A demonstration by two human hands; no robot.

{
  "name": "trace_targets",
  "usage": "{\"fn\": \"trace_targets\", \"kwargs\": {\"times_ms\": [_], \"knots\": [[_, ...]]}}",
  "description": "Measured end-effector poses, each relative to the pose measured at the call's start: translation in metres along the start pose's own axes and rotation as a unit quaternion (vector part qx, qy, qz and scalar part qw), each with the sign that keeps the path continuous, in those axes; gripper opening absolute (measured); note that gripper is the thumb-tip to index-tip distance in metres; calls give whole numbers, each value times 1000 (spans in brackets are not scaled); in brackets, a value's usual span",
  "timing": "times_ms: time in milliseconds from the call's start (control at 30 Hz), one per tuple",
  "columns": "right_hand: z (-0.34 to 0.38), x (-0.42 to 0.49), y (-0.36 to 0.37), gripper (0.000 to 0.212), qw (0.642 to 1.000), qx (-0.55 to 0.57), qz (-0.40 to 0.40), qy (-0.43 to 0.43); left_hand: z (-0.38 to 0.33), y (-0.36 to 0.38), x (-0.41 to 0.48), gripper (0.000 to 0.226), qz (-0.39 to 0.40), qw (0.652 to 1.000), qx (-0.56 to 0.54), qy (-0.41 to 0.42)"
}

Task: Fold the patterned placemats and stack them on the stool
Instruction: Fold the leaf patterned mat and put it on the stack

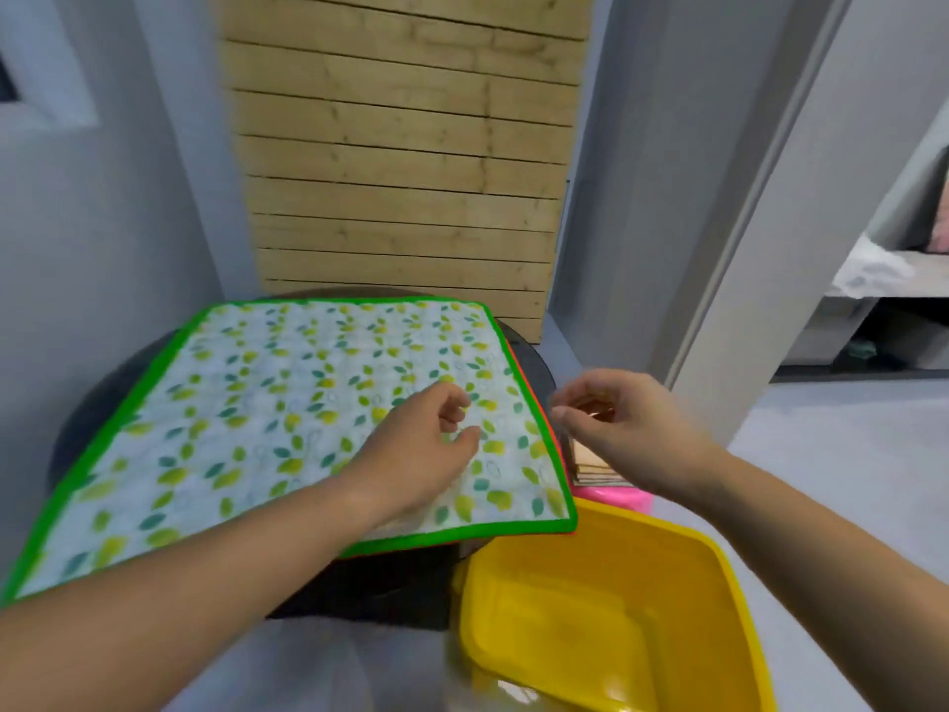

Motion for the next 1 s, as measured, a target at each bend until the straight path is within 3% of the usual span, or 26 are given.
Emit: {"fn": "trace_targets", "kwargs": {"times_ms": [167,233,400,633,833,1000], "knots": [[21,12,82,18,991,-48,121,-40,75,-59,-36,42,92,959,259,69],[23,14,112,21,985,-51,156,-48,98,-70,-49,50,129,940,302,99],[14,15,163,22,977,-26,205,-54,135,-72,-70,63,155,940,269,145],[-5,14,178,33,969,-41,223,-102,150,-66,-74,68,114,963,200,138],[-5,9,180,44,962,-79,233,-121,153,-66,-74,66,107,963,202,144],[-5,3,179,35,964,-76,223,-124,150,-72,-76,60,95,951,234,175]]}}
Point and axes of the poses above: each hand's wrist, its own x-axis towards the middle knuckle, its own y-axis out of the palm, z = x × y, the point moved 2 cm from there along x, towards the middle knuckle, and after that the axes turned 15 degrees about x, right-handed, at the moved point
